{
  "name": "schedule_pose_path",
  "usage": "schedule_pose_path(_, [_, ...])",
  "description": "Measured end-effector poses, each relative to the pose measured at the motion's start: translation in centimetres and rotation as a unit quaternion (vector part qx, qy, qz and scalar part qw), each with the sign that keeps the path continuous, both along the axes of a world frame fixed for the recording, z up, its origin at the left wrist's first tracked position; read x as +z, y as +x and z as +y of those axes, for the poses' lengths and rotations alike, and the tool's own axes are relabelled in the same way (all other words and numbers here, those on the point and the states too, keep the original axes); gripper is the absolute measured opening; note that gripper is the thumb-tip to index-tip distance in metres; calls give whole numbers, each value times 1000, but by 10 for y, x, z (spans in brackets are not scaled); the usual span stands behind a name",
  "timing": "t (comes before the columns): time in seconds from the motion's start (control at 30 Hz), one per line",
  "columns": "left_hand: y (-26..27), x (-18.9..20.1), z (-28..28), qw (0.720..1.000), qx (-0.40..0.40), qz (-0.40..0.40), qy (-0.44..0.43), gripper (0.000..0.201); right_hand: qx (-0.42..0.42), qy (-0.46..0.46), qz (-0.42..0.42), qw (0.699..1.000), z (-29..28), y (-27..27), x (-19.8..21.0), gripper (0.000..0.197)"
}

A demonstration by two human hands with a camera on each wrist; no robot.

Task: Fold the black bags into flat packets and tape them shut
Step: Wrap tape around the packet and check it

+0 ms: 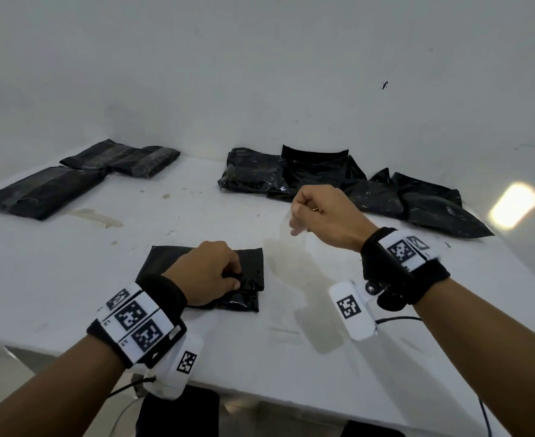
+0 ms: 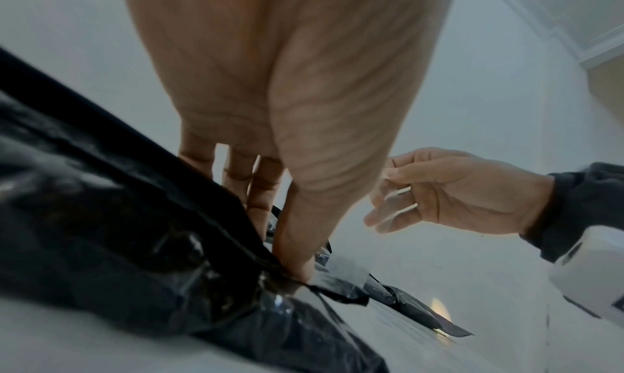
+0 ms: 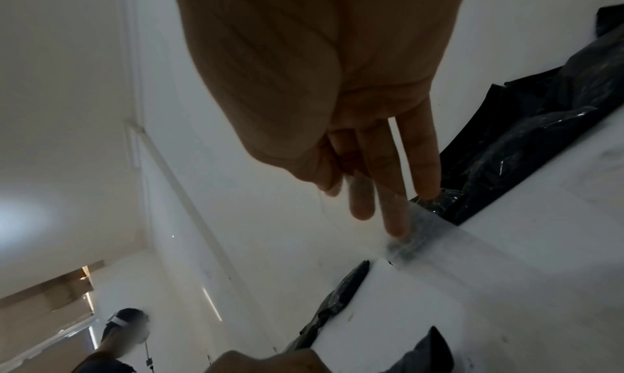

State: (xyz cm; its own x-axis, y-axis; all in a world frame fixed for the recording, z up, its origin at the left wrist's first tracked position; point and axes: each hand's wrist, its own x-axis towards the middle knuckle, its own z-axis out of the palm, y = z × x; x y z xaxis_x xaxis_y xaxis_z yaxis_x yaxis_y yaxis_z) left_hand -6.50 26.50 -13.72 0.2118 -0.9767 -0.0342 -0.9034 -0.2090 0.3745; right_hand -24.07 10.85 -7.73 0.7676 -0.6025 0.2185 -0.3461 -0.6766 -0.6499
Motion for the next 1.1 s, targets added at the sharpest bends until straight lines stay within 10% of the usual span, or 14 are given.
schedule_pose_path(0.63, [-17,-1,21,993,-33,81,-73,10,11,20,-196,980,60,-19,66,16])
schedule_pose_path(1.1, [-19,5,53,972,-87,219,-16,54,23,76,-316,946,78,-5,114,15])
